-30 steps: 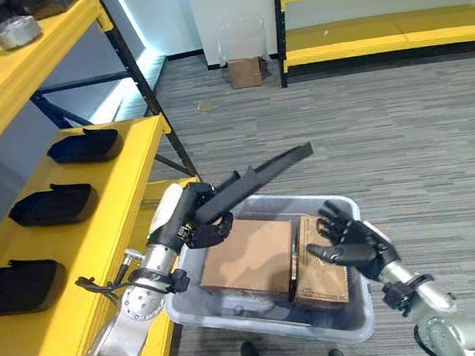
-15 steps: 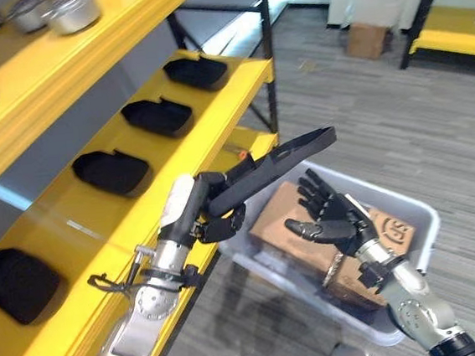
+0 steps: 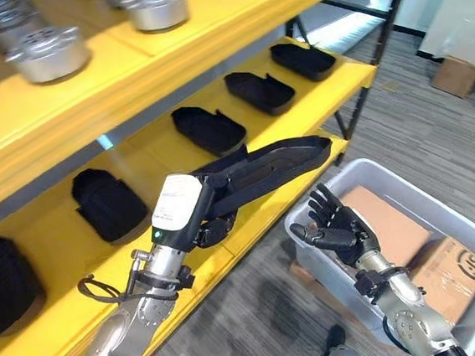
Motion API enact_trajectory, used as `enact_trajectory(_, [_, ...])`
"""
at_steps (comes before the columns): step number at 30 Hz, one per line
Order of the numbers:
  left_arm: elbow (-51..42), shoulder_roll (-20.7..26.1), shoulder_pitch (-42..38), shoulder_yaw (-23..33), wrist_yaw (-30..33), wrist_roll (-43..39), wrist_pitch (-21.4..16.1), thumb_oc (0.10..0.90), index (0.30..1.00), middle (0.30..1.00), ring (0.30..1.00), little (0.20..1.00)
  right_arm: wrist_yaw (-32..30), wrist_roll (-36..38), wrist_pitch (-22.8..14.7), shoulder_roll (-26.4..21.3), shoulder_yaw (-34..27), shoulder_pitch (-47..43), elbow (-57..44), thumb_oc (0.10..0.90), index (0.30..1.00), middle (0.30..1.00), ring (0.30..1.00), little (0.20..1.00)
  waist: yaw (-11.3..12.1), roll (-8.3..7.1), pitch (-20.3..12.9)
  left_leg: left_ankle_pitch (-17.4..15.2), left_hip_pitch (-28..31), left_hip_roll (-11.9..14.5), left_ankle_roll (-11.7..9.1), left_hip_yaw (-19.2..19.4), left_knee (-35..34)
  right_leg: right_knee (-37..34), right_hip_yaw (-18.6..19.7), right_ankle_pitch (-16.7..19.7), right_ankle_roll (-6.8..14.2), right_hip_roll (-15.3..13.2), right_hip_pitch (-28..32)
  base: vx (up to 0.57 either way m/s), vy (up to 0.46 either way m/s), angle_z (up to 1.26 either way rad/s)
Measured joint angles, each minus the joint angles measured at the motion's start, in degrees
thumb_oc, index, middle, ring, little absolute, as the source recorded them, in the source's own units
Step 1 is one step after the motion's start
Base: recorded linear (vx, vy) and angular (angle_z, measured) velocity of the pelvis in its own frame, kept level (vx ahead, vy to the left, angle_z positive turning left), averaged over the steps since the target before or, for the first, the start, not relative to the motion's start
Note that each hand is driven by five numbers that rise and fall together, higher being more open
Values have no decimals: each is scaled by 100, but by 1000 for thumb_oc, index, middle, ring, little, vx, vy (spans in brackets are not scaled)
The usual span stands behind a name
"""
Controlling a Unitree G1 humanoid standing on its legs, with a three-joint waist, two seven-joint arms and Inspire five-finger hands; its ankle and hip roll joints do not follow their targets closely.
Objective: Move parts from the plastic box to the shelf.
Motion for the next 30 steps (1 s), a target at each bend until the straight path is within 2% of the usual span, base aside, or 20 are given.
enact_trajectory(3, [-5, 6, 25, 238, 12, 141, 60, 400, 300, 300, 300, 300, -44, -192, -3, 39, 88, -11, -106, 900, 1000, 1000, 1000, 1000, 100, -54, 0, 16, 11, -98, 43, 14, 0, 31, -14, 185, 13, -156, 19, -80, 185, 13])
enact_trajectory(8, [-16, 65, 46, 701, 104, 130, 259, 400, 300, 300, 300, 300, -30, -456, -15, 79, 252, -59, -339, 900, 1000, 1000, 1000, 1000, 307, -231, 12, 46, 15, -173, 152, -17, -65, 79, -254, 570, 292, -257, 24, -82, 132, 11])
enact_trajectory(9, [-18, 74, 97, 818, 104, 125, 258, 400, 300, 300, 300, 300, -32, -509, -13, 78, 271, -86, -341, 900, 1000, 1000, 1000, 1000, 355, -239, 21, 76, -8, -178, 227, -54, -124, 135, -299, 720, 319, -273, 13, -87, 38, 28])
enact_trajectory(10, [-18, 114, 118, 851, 104, 115, 262, 400, 300, 300, 300, 300, -54, -575, -16, 67, 280, -83, -342, 900, 1000, 1000, 1000, 1000, 379, -238, 26, 168, 3, -195, 335, -203, -242, 238, -168, 789, 384, -275, -16, -49, -57, 75])
enact_trajectory(11, [-23, 41, 98, 839, 103, 116, 254, 400, 300, 300, 300, 300, -95, -602, -18, 41, 316, -47, -376, 900, 1000, 1000, 1000, 1000, 292, -229, 32, 356, -14, -180, 356, -571, -399, 578, 268, -24, 456, -36, -62, 39, -75, 123])
enact_trajectory(12, [7, -143, 5, 816, 88, 121, 251, 400, 300, 300, 300, 300, -96, -605, -20, 19, 284, 38, -441, 900, 1000, 1000, 1000, 1000, 163, -136, 51, 451, -139, -92, 348, -1007, -426, 743, 1100, -799, 430, 622, -28, 47, -75, 194])
enact_trajectory(13, [-24, -287, -41, 815, 90, 117, 235, 400, 300, 300, 300, 300, -99, -605, -20, -37, 273, 172, -563, 900, 1000, 1000, 1000, 1000, -19, -27, 45, 589, -319, 16, 303, -1440, -518, 623, 2001, -1334, 397, 1400, 51, 21, -60, 188])
enact_trajectory(14, [-92, -306, -36, 839, 138, 102, 220, 400, 300, 300, 300, 300, -39, -606, -19, -144, 272, 215, -645, 900, 1000, 1000, 1000, 1000, 22, -104, 36, 774, -329, -48, 248, -1596, -773, 492, 2199, -1560, 148, 1870, 36, -6, -78, 162])
enact_trajectory(15, [-95, -309, -22, 834, 137, 106, 220, 400, 300, 300, 300, 300, -21, -608, -20, -187, 245, 219, -650, 900, 1000, 1000, 1000, 1000, 37, -146, 12, 870, -378, -187, 259, -1840, -825, 240, 2483, -1586, 27, 2123, 120, -21, -105, 149])
enact_trajectory(16, [-108, -329, 24, 809, 141, 108, 207, 400, 300, 300, 300, 300, -42, -607, -40, -225, 172, 238, -653, 900, 1000, 1000, 1000, 1000, -63, -148, -8, 948, -443, -372, 212, -2156, -849, -74, 2784, -1492, -513, 2263, 287, -19, -125, 123])
enact_trajectory(18, [-213, -252, 333, 832, 218, 117, 127, 400, 300, 300, 300, 300, -58, -627, -41, -444, 163, 172, -628, 900, 1000, 1000, 1000, 1000, 48, 161, -26, 969, -521, -370, 172, -2272, -862, -277, 2618, -1365, -514, 2257, 346, -9, -165, 73])
enact_trajectory(19, [-215, -241, 415, 833, 256, 115, 89, 400, 300, 300, 300, 300, -57, -655, -42, -485, 174, 169, -608, 900, 1000, 1000, 1000, 1000, 128, 225, -41, 1004, -531, -367, 166, -2321, -862, -307, 2567, -1364, -520, 2262, 367, -3, -152, 29])
enact_trajectory(22, [-221, -256, 616, 835, 390, 114, -29, 400, 300, 300, 300, 300, -50, -716, -71, -556, 205, 83, -534, 900, 1000, 1000, 1000, 1000, 182, 241, -51, 1034, -545, -353, 114, -2518, -838, -380, 2362, -1383, -533, 2284, 457, -2, -117, 36])
enact_trajectory(27, [-236, -267, 673, 840, 408, 121, -47, 400, 300, 300, 300, 300, -46, -737, -162, -552, 198, -45, -534, 900, 1000, 1000, 1000, 1000, 221, 248, -52, 1042, -589, -357, 78, -2586, -837, -389, 2298, -1398, -535, 2299, 490, -4, -83, 8])
enact_trajectory(30, [-236, -283, 724, 842, 531, 123, -48, 400, 300, 300, 300, 300, -47, -739, -169, -556, 201, -19, -534, 900, 1000, 1000, 1000, 1000, 215, 248, -51, 1009, -596, -383, 8, -2684, -858, -459, 2076, -1388, -557, 2256, 582, -51, -42, 30])
